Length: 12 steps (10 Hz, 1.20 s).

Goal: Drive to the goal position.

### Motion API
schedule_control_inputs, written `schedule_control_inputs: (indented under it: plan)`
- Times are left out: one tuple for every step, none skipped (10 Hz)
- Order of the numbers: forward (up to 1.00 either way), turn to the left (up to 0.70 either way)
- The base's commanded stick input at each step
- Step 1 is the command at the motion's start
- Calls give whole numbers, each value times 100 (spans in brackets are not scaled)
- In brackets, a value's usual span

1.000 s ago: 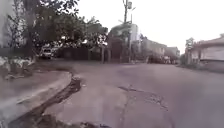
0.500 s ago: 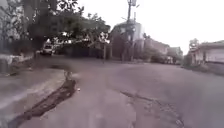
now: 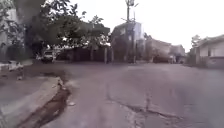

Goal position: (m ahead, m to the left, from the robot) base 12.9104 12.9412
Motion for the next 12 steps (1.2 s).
schedule_control_inputs:
  plan:
    - [100,0]
    - [100,0]
    - [100,0]
    - [100,0]
    - [100,0]
    - [100,0]
    - [100,0]
    - [100,0]
    - [100,23]
    - [100,40]
    - [100,40]
    - [100,40]
